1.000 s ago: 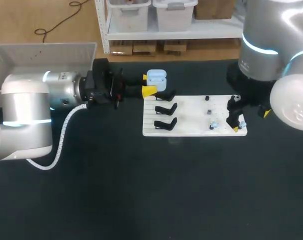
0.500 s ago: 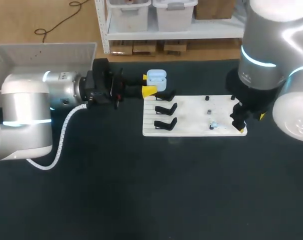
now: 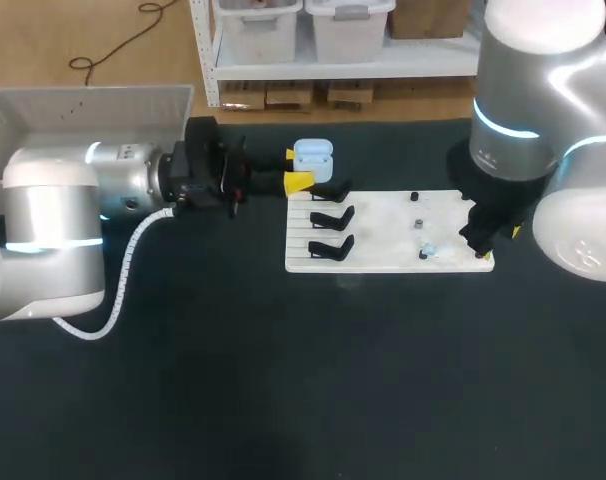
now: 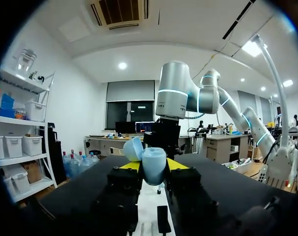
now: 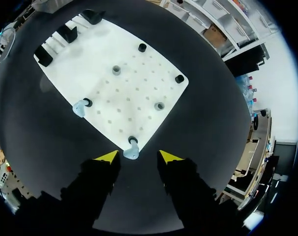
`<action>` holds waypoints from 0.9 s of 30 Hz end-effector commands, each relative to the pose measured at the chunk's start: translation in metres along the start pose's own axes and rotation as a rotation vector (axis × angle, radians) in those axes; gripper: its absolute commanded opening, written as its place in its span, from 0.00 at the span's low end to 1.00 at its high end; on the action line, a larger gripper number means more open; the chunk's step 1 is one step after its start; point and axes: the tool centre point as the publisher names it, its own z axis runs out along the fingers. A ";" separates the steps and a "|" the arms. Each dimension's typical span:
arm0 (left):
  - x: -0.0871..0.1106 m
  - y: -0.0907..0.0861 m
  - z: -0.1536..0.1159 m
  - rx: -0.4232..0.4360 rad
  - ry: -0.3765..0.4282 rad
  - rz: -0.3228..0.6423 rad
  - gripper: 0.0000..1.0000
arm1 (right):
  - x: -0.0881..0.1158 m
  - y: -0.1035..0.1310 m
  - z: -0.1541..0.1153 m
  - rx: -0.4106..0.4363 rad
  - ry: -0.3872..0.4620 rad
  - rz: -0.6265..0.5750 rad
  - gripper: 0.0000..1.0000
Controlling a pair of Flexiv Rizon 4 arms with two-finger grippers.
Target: Pick up each earbud case from the left stands, insert the matching earbuds, close the lid, and place the case in the box.
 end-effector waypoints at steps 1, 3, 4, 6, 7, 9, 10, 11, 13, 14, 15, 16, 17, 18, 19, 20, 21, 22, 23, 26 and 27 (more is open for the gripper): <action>0.001 0.001 0.000 0.001 -0.002 0.000 0.00 | 0.002 0.002 0.004 -0.001 -0.008 -0.001 0.48; 0.001 0.001 0.000 0.001 -0.002 0.000 0.00 | 0.003 0.003 0.006 -0.003 -0.010 -0.002 0.47; 0.001 0.001 0.000 0.001 -0.002 0.000 0.00 | 0.003 0.004 0.007 -0.003 -0.011 -0.003 0.47; 0.001 0.001 0.000 0.001 -0.002 0.000 0.00 | 0.003 0.004 0.008 -0.004 -0.014 -0.003 0.47; 0.001 0.001 0.000 0.001 -0.002 0.000 0.00 | 0.003 0.004 0.008 -0.003 -0.017 -0.002 0.47; 0.001 0.001 0.000 0.001 -0.002 0.000 0.00 | 0.004 0.004 0.009 0.004 -0.032 0.000 0.48; 0.001 0.001 0.000 0.001 -0.002 0.000 0.00 | 0.003 0.004 0.009 0.007 -0.037 -0.001 0.49; 0.001 0.001 0.000 0.001 -0.002 0.000 0.00 | 0.003 0.004 0.008 0.011 -0.042 -0.001 0.49; 0.001 0.001 0.000 0.001 -0.002 0.000 0.00 | 0.002 0.003 0.009 0.014 -0.049 -0.002 0.47; 0.001 0.001 0.000 0.001 -0.002 0.000 0.00 | 0.001 0.003 0.009 0.014 -0.051 -0.001 0.46; 0.001 0.001 0.000 0.001 -0.002 0.000 0.00 | 0.001 0.003 0.009 0.015 -0.053 -0.001 0.46; 0.001 0.001 0.000 0.001 -0.002 0.000 0.00 | 0.001 0.003 0.009 0.015 -0.054 -0.001 0.45; 0.001 0.001 0.000 0.001 -0.002 0.000 0.00 | 0.001 0.002 0.010 0.015 -0.054 -0.001 0.44; 0.001 0.001 0.000 0.001 -0.002 0.000 0.00 | 0.001 0.002 0.011 0.015 -0.054 -0.001 0.42; 0.001 0.001 0.000 0.001 -0.002 0.000 0.00 | 0.001 0.002 0.012 0.014 -0.054 -0.001 0.41; 0.001 0.001 0.000 0.001 -0.002 0.000 0.00 | 0.001 0.002 0.013 0.013 -0.054 -0.001 0.40; 0.001 0.001 0.000 0.001 -0.002 0.000 0.00 | 0.001 0.002 0.013 0.012 -0.053 -0.001 0.39; 0.001 0.001 0.000 0.001 -0.002 0.000 0.00 | 0.001 0.002 0.014 0.011 -0.053 -0.002 0.37; 0.001 0.001 0.000 0.001 -0.002 0.000 0.00 | 0.001 0.002 0.014 0.010 -0.052 -0.002 0.35; 0.001 0.001 0.000 0.001 -0.002 0.000 0.00 | 0.000 0.003 0.014 0.008 -0.052 -0.005 0.33; 0.001 0.001 0.000 0.001 -0.002 0.000 0.00 | 0.000 0.003 0.014 0.008 -0.052 -0.006 0.32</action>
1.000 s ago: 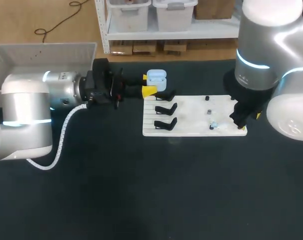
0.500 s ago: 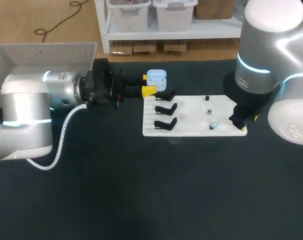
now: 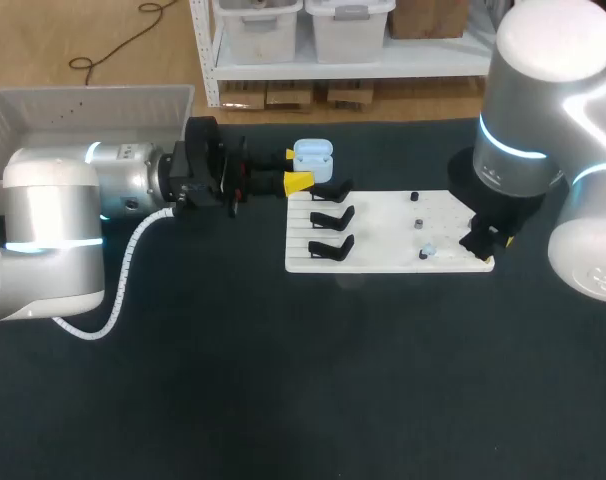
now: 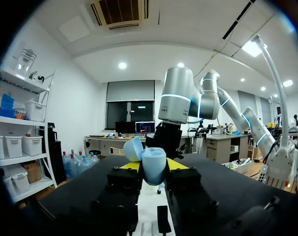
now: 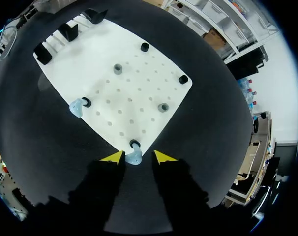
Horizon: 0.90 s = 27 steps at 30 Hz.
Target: Pick up each earbud case from the left stands, insert the matching earbuds, close the lid, and place the case in the box.
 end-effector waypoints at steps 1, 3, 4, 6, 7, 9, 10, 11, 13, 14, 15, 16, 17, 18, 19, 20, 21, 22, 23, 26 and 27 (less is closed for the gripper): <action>0.001 0.001 0.000 0.001 -0.002 0.000 0.00 | 0.000 0.000 0.001 0.001 -0.002 -0.001 0.30; 0.001 0.001 0.000 0.001 -0.002 0.000 0.00 | -0.001 0.000 0.001 0.002 -0.003 -0.001 0.29; 0.001 0.001 0.000 0.001 -0.002 0.000 0.00 | -0.001 0.000 0.001 0.002 -0.003 -0.002 0.27; 0.001 0.001 0.000 0.001 -0.002 0.000 0.00 | -0.001 0.000 0.001 0.003 -0.002 -0.003 0.24; 0.001 0.001 0.000 0.001 -0.002 0.000 0.00 | -0.001 0.000 0.001 0.003 -0.002 -0.003 0.21; 0.001 0.001 0.000 0.001 -0.002 0.000 0.00 | -0.002 0.000 0.001 0.005 -0.001 -0.005 0.14; 0.001 0.001 0.000 0.001 -0.002 0.000 0.00 | -0.002 0.000 0.001 0.006 -0.001 -0.005 0.04; 0.001 0.001 0.000 0.001 -0.002 0.000 0.00 | -0.003 0.000 0.000 0.007 -0.002 -0.006 0.00; 0.001 0.001 0.000 0.001 -0.002 0.000 0.00 | -0.003 0.002 -0.002 0.009 -0.001 -0.007 0.00; 0.001 0.001 0.000 0.001 -0.002 0.000 0.00 | -0.002 0.003 -0.004 0.017 0.002 -0.009 0.00; 0.001 0.001 0.000 0.001 -0.002 0.000 0.00 | -0.002 0.003 -0.006 0.026 0.005 -0.011 0.00; 0.001 0.001 0.000 0.001 -0.002 0.000 0.00 | -0.002 0.005 -0.009 0.033 0.006 -0.013 0.00; 0.001 0.001 0.000 0.001 -0.002 0.000 0.00 | -0.002 0.006 -0.013 0.035 0.006 -0.013 0.00; 0.001 0.001 0.000 0.001 -0.002 0.000 0.00 | -0.001 0.008 -0.017 0.043 0.009 -0.014 0.00; 0.001 0.001 0.000 0.001 -0.002 0.000 0.00 | -0.001 0.010 -0.022 0.057 0.012 -0.016 0.00; 0.001 0.001 0.000 0.001 -0.002 0.000 0.00 | -0.001 0.011 -0.027 0.058 0.013 -0.015 0.00; 0.001 0.001 0.000 0.001 -0.002 0.000 0.00 | -0.001 0.013 -0.032 0.064 0.022 -0.012 0.00; 0.001 0.001 0.000 0.001 -0.002 0.000 0.00 | -0.001 0.015 -0.038 0.071 0.025 -0.010 0.00; 0.001 0.001 0.000 0.001 -0.002 0.000 0.00 | -0.002 0.016 -0.045 0.069 0.024 -0.001 0.00; 0.001 0.001 0.000 0.001 -0.002 0.000 0.00 | -0.005 0.022 -0.066 0.098 0.037 0.024 0.00; 0.001 0.001 0.000 0.001 -0.002 0.000 0.00 | -0.007 0.024 -0.075 0.100 0.041 0.039 0.00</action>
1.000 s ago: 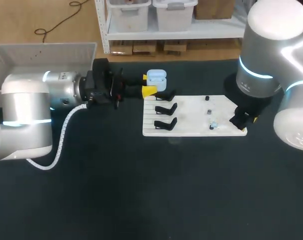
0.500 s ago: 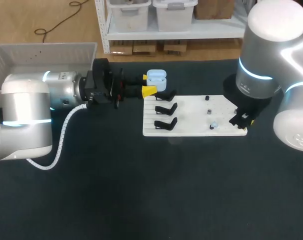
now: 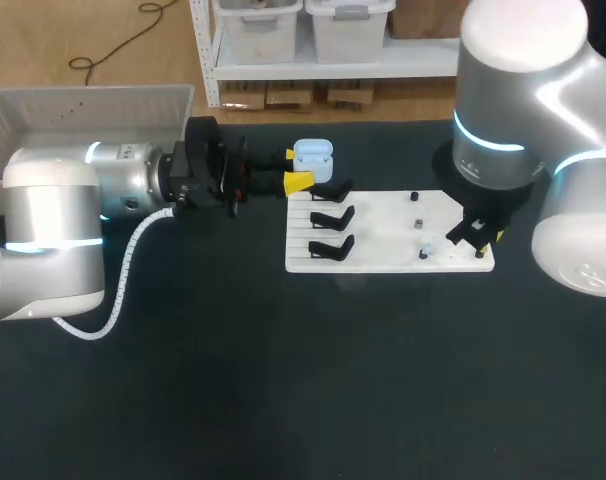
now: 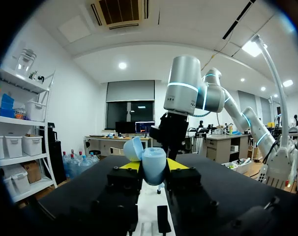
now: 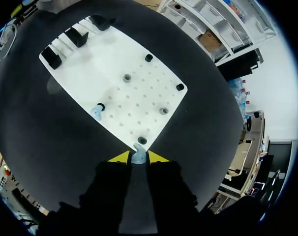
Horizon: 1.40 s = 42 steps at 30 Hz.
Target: Pick up each earbud case from the left stands, insert the matching earbuds, close the lid, and place the case in the box.
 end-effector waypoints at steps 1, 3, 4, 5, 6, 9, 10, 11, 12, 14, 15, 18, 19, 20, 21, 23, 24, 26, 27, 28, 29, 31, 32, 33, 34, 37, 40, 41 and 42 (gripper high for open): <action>0.001 0.001 0.000 0.001 -0.002 0.000 0.00 | -0.002 0.008 -0.042 0.031 0.024 0.037 0.00; 0.001 0.001 0.000 0.001 -0.002 0.000 0.00 | -0.008 0.012 -0.060 0.048 0.035 0.077 0.00; 0.001 0.001 0.000 0.001 -0.002 0.000 0.00 | -0.012 0.014 -0.069 0.049 0.053 0.106 0.00; 0.001 0.001 0.000 0.001 -0.002 0.000 0.00 | -0.016 0.016 -0.077 0.052 0.064 0.136 0.00; 0.001 0.001 0.000 0.001 -0.002 0.000 0.00 | -0.021 0.016 -0.084 0.045 0.074 0.168 0.00; 0.001 0.001 0.000 0.001 -0.002 0.000 0.00 | -0.036 0.024 -0.109 0.028 0.090 0.274 0.00; 0.001 0.001 0.000 0.001 -0.002 0.000 0.00 | -0.042 0.027 -0.116 0.010 0.097 0.309 0.00; 0.001 0.001 0.000 0.001 -0.002 0.000 0.00 | -0.048 0.031 -0.123 -0.006 0.095 0.349 0.00; 0.001 0.001 0.000 0.001 -0.002 0.000 0.00 | -0.053 0.034 -0.130 -0.010 0.101 0.375 0.00; 0.001 0.001 0.000 0.001 -0.002 0.000 0.00 | -0.062 0.044 -0.140 -0.020 0.134 0.406 0.00; 0.001 0.001 0.000 0.001 -0.002 0.000 0.00 | -0.066 0.047 -0.143 -0.013 0.136 0.418 0.00; 0.001 0.001 0.000 0.001 -0.002 0.000 0.00 | -0.078 0.057 -0.148 -0.011 0.141 0.450 0.00; 0.001 0.001 0.000 0.001 -0.002 0.000 0.00 | -0.080 0.060 -0.148 -0.012 0.146 0.452 0.00; 0.001 0.001 0.000 0.001 -0.002 0.000 0.00 | -0.085 0.064 -0.150 -0.002 0.160 0.459 0.00; 0.001 0.001 0.000 0.001 -0.002 0.000 0.00 | -0.088 0.068 -0.152 -0.002 0.158 0.457 0.00; 0.001 0.001 0.000 0.001 -0.002 0.000 0.00 | -0.092 0.071 -0.154 -0.003 0.148 0.464 0.00; 0.001 0.001 0.000 0.001 -0.002 0.000 0.00 | -0.094 0.073 -0.156 -0.004 0.135 0.469 0.00; 0.001 0.001 0.000 0.001 -0.002 0.000 0.00 | -0.094 0.073 -0.156 -0.004 0.135 0.469 0.00; 0.001 0.001 0.000 0.001 -0.002 0.000 0.00 | -0.094 0.073 -0.156 -0.004 0.135 0.469 0.00; 0.001 0.001 0.000 0.001 -0.002 0.000 0.00 | -0.094 0.073 -0.156 -0.004 0.135 0.469 0.00; 0.001 0.001 0.000 0.001 -0.002 0.000 0.00 | -0.094 0.073 -0.156 -0.004 0.135 0.469 0.00; 0.001 0.001 0.000 0.001 -0.002 0.000 0.00 | -0.094 0.073 -0.156 -0.004 0.135 0.469 0.00; 0.001 0.001 0.000 0.001 -0.002 0.000 0.00 | -0.094 0.073 -0.156 -0.004 0.135 0.469 0.00; 0.001 0.001 0.000 0.001 -0.002 0.000 0.00 | -0.094 0.073 -0.156 -0.004 0.135 0.469 0.00; 0.001 0.001 0.000 0.001 -0.002 0.000 0.00 | -0.094 0.073 -0.156 -0.004 0.135 0.469 0.00; 0.002 0.000 0.000 0.003 -0.001 0.000 0.00 | -0.094 0.073 -0.156 -0.004 0.135 0.469 0.00; 0.003 -0.001 0.002 0.008 0.000 0.007 0.00 | -0.096 0.075 -0.160 -0.017 0.126 0.498 0.00; 0.004 -0.001 0.003 0.008 -0.002 0.010 0.00 | -0.099 0.076 -0.161 -0.021 0.121 0.532 0.00; 0.004 -0.002 0.003 0.005 0.002 0.025 0.00 | -0.101 0.077 -0.160 -0.006 0.127 0.557 0.00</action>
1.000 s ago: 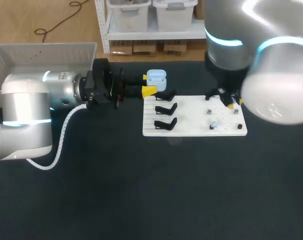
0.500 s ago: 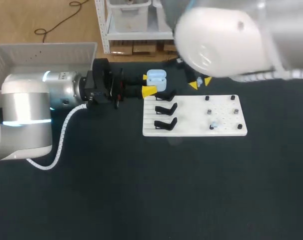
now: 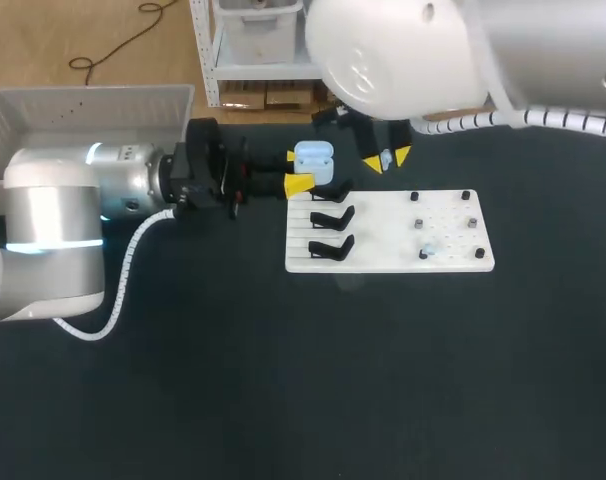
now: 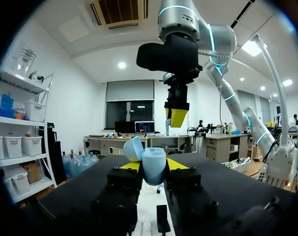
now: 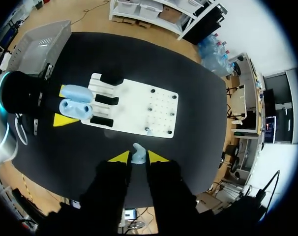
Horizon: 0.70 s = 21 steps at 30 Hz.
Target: Pick up each earbud case from the left stands, insert the matching earbuds, close the lid, and place the case in the box.
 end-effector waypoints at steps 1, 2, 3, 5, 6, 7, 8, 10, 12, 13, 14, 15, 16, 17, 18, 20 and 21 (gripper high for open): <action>0.003 0.000 0.003 -0.002 0.000 0.017 0.00 | -0.002 0.003 -0.002 0.007 -0.009 0.084 0.00; 0.003 -0.001 0.004 -0.001 -0.002 0.016 0.00 | -0.004 0.005 -0.004 -0.020 -0.014 0.113 0.00; 0.003 -0.002 0.005 -0.002 -0.004 0.015 0.00 | -0.007 0.007 -0.007 -0.027 -0.017 0.137 0.00; 0.004 -0.004 0.006 -0.001 -0.008 0.015 0.00 | -0.011 0.012 -0.008 -0.038 -0.008 0.177 0.00; 0.005 -0.004 0.007 -0.001 -0.012 0.012 0.00 | -0.012 0.014 -0.010 -0.060 -0.007 0.204 0.00; 0.006 -0.005 0.007 -0.001 -0.013 0.011 0.00 | -0.014 0.016 -0.011 -0.058 -0.002 0.227 0.00; 0.006 -0.005 0.008 -0.001 -0.015 0.010 0.00 | -0.016 0.018 -0.011 -0.064 0.004 0.243 0.00; 0.008 -0.006 0.009 -0.002 -0.018 0.009 0.00 | -0.019 0.022 -0.013 -0.077 0.016 0.277 0.00; 0.009 -0.007 0.010 -0.002 -0.020 0.008 0.00 | -0.021 0.027 -0.012 -0.090 0.036 0.300 0.00; 0.010 -0.007 0.010 -0.002 -0.021 0.007 0.00 | -0.022 0.029 -0.011 -0.088 0.046 0.305 0.00; 0.011 -0.008 0.011 -0.002 -0.021 0.006 0.00 | -0.022 0.032 -0.009 -0.082 0.059 0.311 0.00; 0.012 -0.008 0.011 -0.002 -0.022 0.006 0.00 | -0.023 0.034 -0.008 -0.077 0.064 0.318 0.00; 0.013 -0.008 0.012 -0.001 -0.021 0.006 0.00 | -0.023 0.036 -0.006 -0.068 0.073 0.324 0.00; 0.014 -0.008 0.012 0.000 -0.021 0.005 0.00 | -0.023 0.037 -0.004 -0.063 0.083 0.331 0.00; 0.015 -0.008 0.013 0.000 -0.020 0.006 0.00 | -0.024 0.038 -0.003 -0.055 0.084 0.343 0.00; 0.016 -0.007 0.014 0.002 -0.019 0.006 0.00 | -0.024 0.040 -0.001 -0.046 0.090 0.369 0.00; 0.017 -0.007 0.014 0.002 -0.019 0.007 0.00 | -0.025 0.041 0.001 -0.047 0.099 0.379 0.00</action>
